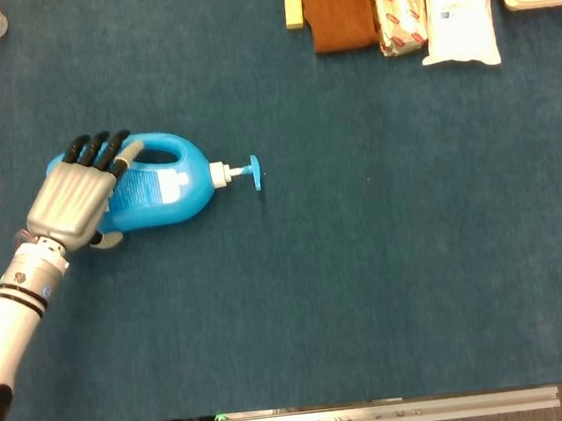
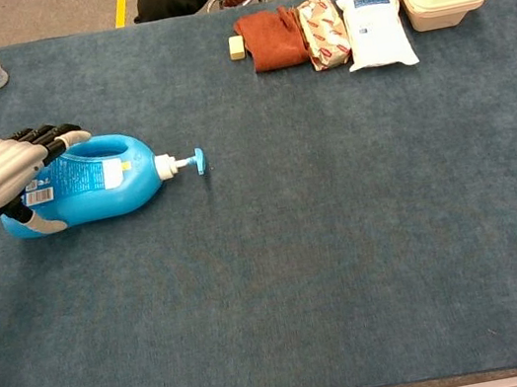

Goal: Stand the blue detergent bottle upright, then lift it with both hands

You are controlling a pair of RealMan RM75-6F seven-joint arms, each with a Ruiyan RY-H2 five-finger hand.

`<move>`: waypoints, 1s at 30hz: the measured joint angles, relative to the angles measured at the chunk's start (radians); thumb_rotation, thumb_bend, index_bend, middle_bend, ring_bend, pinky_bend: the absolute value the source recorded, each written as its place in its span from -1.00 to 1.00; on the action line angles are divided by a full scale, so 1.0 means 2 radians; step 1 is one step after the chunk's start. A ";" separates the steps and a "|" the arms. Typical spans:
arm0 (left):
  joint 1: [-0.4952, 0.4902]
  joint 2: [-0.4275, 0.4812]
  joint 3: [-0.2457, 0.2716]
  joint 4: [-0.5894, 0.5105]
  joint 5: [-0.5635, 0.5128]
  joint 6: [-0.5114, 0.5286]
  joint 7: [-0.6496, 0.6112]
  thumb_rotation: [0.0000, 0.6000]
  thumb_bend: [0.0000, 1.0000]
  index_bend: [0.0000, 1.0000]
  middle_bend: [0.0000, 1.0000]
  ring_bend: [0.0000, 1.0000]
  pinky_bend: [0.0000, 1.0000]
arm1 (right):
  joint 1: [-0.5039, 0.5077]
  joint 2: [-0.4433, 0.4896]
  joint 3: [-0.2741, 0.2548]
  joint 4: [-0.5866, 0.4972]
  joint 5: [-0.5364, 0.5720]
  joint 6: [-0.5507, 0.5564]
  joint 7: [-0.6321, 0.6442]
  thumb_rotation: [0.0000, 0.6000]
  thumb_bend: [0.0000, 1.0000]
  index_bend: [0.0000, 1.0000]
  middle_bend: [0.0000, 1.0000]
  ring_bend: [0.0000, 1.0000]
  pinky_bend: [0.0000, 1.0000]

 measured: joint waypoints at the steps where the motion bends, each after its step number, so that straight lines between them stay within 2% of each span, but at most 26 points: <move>1: -0.001 -0.002 -0.002 0.008 -0.002 0.000 -0.002 1.00 -0.73 -1.00 -1.00 -1.00 -0.81 | 0.000 0.001 0.000 -0.002 0.000 0.000 -0.001 1.00 -0.64 -0.50 -0.45 -0.77 -0.68; 12: -0.023 -0.027 -0.032 0.114 -0.041 -0.008 -0.003 1.00 -0.73 -1.00 -1.00 -1.00 -0.81 | 0.000 0.003 0.001 -0.011 0.003 -0.003 -0.009 1.00 -0.64 -0.50 -0.45 -0.77 -0.68; 15: -0.026 -0.028 -0.040 0.124 -0.049 -0.008 -0.013 1.00 -0.73 -1.00 -1.00 -1.00 -0.80 | 0.001 0.003 0.001 -0.012 0.003 -0.003 -0.009 1.00 -0.64 -0.50 -0.45 -0.77 -0.68; 19: -0.022 -0.013 -0.040 0.101 -0.041 0.004 -0.029 1.00 -0.73 -0.97 -0.97 -1.00 -0.79 | 0.002 0.003 0.001 -0.012 0.002 -0.005 -0.008 1.00 -0.64 -0.50 -0.45 -0.77 -0.68; 23: -0.013 0.014 -0.033 0.052 -0.020 0.027 -0.040 1.00 -0.73 -0.84 -0.94 -1.00 -0.79 | 0.004 0.001 0.001 -0.009 0.002 -0.009 -0.006 1.00 -0.64 -0.50 -0.45 -0.77 -0.68; 30: 0.000 0.059 -0.001 -0.047 0.040 0.054 -0.028 1.00 -0.73 -0.66 -0.92 -1.00 -0.79 | 0.007 -0.002 0.000 -0.005 -0.003 -0.012 0.001 1.00 -0.64 -0.50 -0.45 -0.77 -0.68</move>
